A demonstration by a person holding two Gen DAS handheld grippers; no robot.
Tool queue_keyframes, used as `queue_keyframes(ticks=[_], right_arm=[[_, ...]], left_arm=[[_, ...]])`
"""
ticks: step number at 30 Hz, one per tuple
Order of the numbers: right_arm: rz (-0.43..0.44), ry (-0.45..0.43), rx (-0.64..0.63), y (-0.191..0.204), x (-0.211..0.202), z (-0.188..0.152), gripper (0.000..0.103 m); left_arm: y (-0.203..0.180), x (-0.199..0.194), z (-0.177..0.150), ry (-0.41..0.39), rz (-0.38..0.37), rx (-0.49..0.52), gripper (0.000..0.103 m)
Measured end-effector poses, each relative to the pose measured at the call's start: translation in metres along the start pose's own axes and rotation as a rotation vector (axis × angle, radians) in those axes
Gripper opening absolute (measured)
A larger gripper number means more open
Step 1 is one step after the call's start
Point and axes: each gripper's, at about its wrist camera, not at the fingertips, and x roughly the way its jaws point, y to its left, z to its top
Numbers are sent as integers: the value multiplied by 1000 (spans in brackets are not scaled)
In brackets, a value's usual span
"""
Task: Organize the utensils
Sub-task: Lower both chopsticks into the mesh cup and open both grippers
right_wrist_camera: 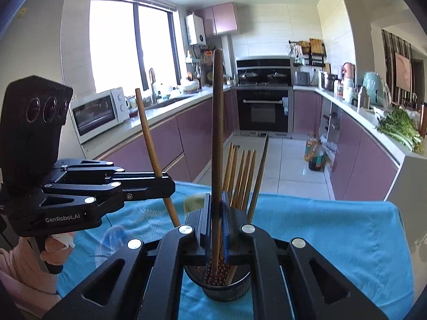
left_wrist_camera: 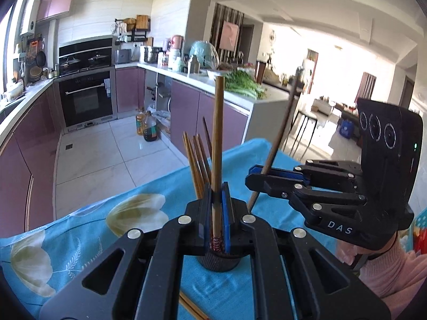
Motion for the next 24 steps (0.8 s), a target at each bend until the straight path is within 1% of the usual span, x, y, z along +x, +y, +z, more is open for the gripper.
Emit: queue_keyframes(ticks=[6, 8, 12, 14, 17, 19, 20, 24], right_arm=[[9, 86, 16, -4, 26, -11, 6], [8, 99, 27, -7, 33, -13, 6], [4, 106, 46, -11, 39, -13, 6], [-1, 108, 60, -13, 42, -13, 7], [1, 114, 81, -18, 47, -13, 7], [4, 119, 99, -21, 50, -15, 7], [3, 121, 105, -23, 51, -16, 7], [8, 124, 128, -26, 50, -20, 7]], left_arm=[[1, 23, -8, 96, 10, 30, 8], [2, 30, -11, 120, 16, 27, 8], [10, 45, -15, 155, 15, 12, 8], [14, 52, -15, 157, 23, 0, 8], [20, 58, -14, 158, 8, -22, 8], [22, 61, -15, 158, 1, -28, 18], [22, 61, -16, 155, 0, -29, 25], [25, 60, -25, 153, 3, -42, 26]])
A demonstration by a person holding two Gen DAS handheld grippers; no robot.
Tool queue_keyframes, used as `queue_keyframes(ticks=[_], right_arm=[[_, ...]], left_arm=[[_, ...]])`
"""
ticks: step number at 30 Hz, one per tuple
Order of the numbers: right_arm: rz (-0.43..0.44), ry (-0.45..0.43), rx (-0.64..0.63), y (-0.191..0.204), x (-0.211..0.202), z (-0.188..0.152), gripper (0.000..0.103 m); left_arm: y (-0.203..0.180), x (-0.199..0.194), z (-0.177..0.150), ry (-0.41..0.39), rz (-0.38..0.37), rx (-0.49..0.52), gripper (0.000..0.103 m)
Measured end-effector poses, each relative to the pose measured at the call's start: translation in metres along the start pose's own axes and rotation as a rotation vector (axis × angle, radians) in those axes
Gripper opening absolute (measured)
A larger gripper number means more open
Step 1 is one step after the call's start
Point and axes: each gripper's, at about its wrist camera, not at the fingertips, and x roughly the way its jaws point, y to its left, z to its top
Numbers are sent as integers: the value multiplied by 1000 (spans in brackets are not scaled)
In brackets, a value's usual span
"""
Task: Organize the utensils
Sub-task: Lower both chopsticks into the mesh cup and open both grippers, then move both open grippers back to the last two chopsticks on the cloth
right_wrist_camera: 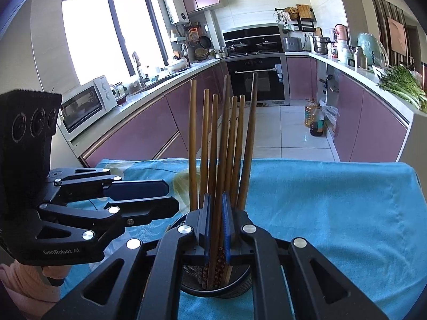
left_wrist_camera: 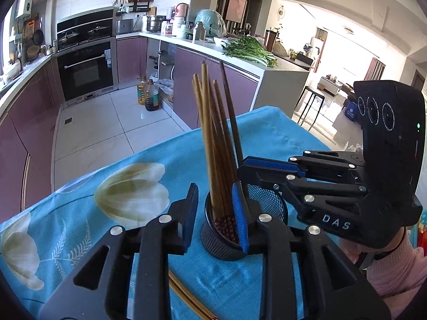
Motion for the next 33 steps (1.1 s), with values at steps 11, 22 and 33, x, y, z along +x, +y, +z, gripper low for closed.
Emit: queue_keyframes(ticks=[11, 22, 33], right_arm=[[78, -46, -65, 28, -29, -16, 32], [179, 105, -136, 69, -5, -65, 44], [127, 241, -137, 80, 36, -100, 44]], left_arm=[[11, -44, -43, -116, 111, -25, 46], [35, -81, -113, -122, 300, -86, 67], [48, -57, -159, -7, 336, -158, 68]])
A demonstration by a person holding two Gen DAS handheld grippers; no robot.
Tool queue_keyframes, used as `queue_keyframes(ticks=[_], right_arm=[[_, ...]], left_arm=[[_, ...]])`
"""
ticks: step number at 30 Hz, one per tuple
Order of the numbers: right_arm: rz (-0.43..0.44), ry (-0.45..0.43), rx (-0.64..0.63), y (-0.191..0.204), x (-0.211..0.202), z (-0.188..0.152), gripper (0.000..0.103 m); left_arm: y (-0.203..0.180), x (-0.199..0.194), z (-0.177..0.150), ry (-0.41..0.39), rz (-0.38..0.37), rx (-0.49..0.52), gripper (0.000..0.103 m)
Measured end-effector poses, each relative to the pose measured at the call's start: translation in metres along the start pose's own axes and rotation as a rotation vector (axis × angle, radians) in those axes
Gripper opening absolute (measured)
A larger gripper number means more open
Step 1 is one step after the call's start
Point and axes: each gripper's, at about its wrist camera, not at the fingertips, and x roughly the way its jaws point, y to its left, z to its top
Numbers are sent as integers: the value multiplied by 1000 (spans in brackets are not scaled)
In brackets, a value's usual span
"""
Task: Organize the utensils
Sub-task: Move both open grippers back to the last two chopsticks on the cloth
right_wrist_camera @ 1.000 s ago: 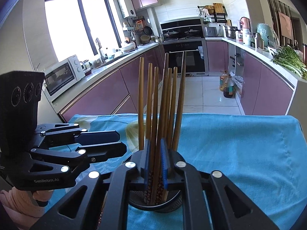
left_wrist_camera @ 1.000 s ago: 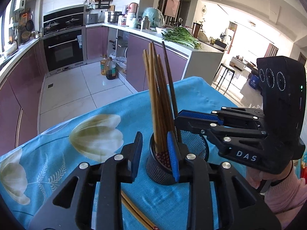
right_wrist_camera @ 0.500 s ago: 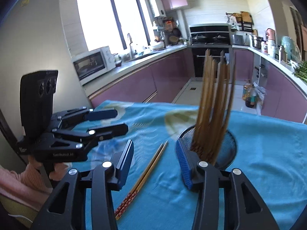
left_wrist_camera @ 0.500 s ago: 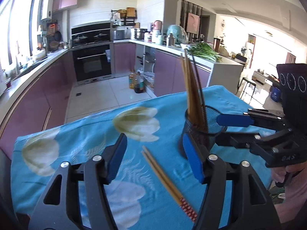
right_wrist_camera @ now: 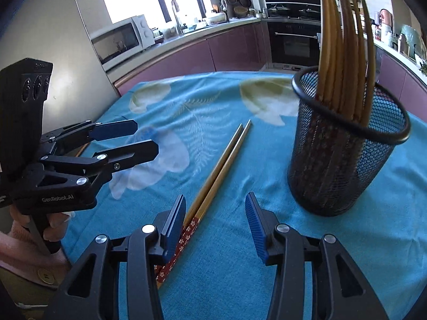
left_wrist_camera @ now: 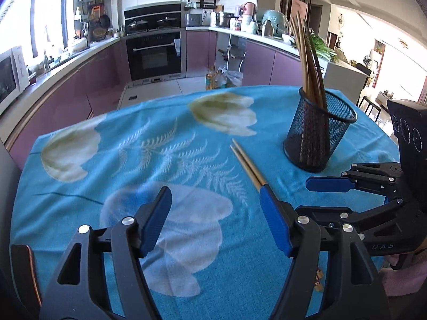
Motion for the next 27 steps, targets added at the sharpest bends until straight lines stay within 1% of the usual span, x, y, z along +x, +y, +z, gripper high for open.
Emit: queue_keyframes(ticks=[3, 9, 14, 20, 27], right_arm=[[-6, 13, -2, 4, 5, -4, 44], [-24, 25, -11, 5, 8, -11, 44], [-40, 32, -13, 8, 15, -12, 44], [-47, 34, -13, 7, 13, -12, 43], [-40, 45, 8, 2, 13, -10, 41]], left_arm=[[-2, 5, 0, 23, -8, -10, 68], [-5, 12, -2, 43, -15, -8, 68], [-6, 16, -2, 54, -16, -2, 68], [-8, 18, -3, 60, -20, 0, 68], [-9, 23, -5, 74, -21, 2, 68]])
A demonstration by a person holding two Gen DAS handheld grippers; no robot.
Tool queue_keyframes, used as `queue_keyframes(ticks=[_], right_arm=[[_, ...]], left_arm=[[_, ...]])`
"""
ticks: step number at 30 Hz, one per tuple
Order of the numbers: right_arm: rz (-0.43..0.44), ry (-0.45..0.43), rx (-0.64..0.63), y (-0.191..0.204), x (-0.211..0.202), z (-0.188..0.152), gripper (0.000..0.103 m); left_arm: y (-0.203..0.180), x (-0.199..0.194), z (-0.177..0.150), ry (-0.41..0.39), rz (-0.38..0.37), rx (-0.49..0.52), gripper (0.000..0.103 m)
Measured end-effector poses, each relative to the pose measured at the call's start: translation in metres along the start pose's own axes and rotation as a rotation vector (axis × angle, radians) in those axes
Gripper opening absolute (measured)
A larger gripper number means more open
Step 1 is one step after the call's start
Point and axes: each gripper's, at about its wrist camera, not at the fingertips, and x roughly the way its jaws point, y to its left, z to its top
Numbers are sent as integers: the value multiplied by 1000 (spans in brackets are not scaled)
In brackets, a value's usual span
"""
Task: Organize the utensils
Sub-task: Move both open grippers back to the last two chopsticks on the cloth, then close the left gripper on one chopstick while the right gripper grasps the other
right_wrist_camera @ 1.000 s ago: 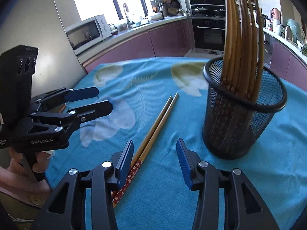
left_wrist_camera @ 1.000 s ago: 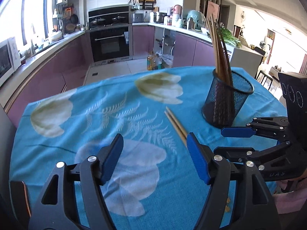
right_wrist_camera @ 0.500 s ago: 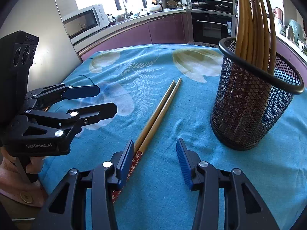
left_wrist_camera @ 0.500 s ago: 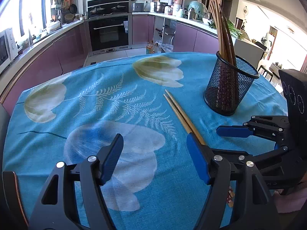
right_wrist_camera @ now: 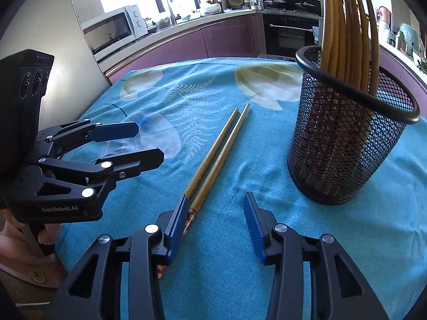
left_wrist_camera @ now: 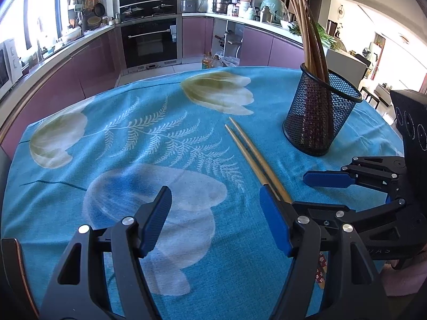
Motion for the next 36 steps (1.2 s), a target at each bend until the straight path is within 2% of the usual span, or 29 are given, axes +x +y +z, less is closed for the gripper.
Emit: queue_keyframes(ticks=[12, 24, 36], right_arm=[[15, 5, 32, -11, -6, -4, 37], [22, 6, 40, -15, -7, -5, 36], [18, 5, 41, -15, -5, -3, 36]], left_arm=[[-10, 8, 2, 18, -16, 18, 68], [-21, 23, 6, 57, -40, 40, 68], [-29, 36, 5, 95, -24, 86, 66]])
